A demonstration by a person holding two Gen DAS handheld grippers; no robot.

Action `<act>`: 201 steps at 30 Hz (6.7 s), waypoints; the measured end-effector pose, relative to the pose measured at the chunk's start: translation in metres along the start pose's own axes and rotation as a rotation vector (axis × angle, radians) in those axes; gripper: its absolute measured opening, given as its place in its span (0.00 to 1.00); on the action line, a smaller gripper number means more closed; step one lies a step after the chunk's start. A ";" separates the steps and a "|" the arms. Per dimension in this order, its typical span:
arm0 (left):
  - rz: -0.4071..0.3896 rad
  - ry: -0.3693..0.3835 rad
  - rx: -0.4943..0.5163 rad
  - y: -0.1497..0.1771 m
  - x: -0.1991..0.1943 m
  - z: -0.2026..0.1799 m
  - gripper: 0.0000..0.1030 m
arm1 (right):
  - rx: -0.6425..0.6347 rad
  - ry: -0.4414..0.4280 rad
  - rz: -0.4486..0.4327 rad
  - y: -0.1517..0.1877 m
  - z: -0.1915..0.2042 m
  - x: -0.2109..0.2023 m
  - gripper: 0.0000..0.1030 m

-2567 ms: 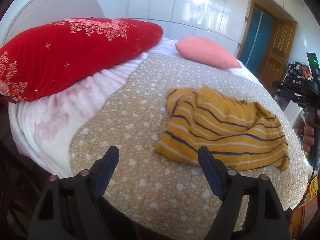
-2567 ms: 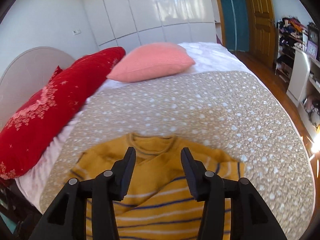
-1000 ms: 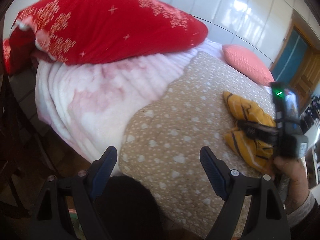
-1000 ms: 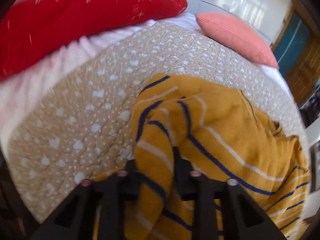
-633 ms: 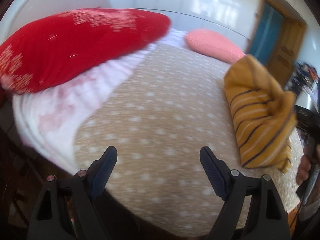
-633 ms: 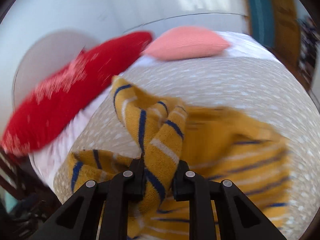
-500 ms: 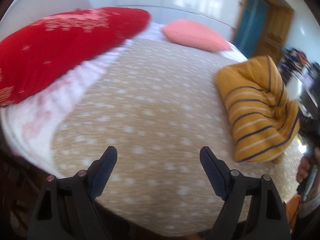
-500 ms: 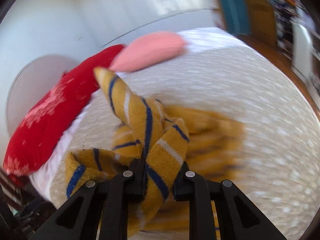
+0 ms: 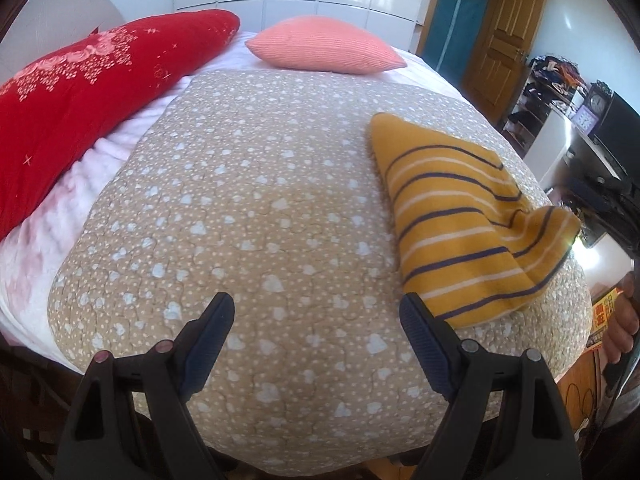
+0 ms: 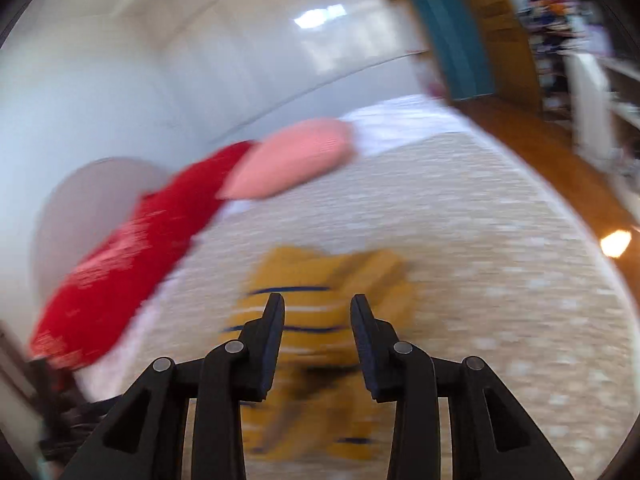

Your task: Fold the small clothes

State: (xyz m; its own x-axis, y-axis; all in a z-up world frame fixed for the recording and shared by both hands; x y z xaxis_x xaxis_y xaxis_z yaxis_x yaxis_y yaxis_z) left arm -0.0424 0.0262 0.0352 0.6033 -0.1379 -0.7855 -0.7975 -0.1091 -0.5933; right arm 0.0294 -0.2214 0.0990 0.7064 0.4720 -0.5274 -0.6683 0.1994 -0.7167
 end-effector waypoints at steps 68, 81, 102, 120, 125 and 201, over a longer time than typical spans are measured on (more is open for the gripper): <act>-0.487 -0.122 -0.044 -0.065 -0.097 0.039 1.00 | -0.007 0.213 0.059 0.060 -0.010 0.019 0.50; -0.579 -0.123 -0.074 -0.013 -0.163 0.052 1.00 | -0.157 0.327 0.016 0.107 0.051 -0.005 0.95; -0.506 -0.129 -0.332 0.034 -0.156 0.179 1.00 | -0.382 0.278 0.068 0.118 0.208 0.055 0.95; -0.451 -0.111 -0.371 0.046 -0.139 0.206 1.00 | -0.399 0.332 0.093 0.129 0.225 0.079 0.95; -0.441 -0.105 -0.372 0.048 -0.135 0.209 1.00 | -0.385 0.346 0.102 0.130 0.221 0.081 0.95; -0.273 -0.170 0.258 0.023 -0.087 -0.048 1.00 | -0.283 0.399 0.081 0.105 0.023 -0.032 0.82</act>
State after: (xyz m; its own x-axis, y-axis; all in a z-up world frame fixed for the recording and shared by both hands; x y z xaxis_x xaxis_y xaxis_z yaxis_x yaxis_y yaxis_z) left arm -0.1132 -0.0112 0.0984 0.8009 0.0287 -0.5981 -0.5960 0.1345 -0.7916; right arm -0.0688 -0.1961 0.0509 0.7258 0.1001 -0.6805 -0.6744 -0.0916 -0.7327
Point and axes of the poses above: each gripper's, at about its wrist camera, not at the fingertips, and x roughly the way its jaws point, z to its left, y to its underside, the point moved 7 cm from there along x, roughly the way its jaws point, and after that the axes turned 4 degrees about y, right-handed, at the moved point
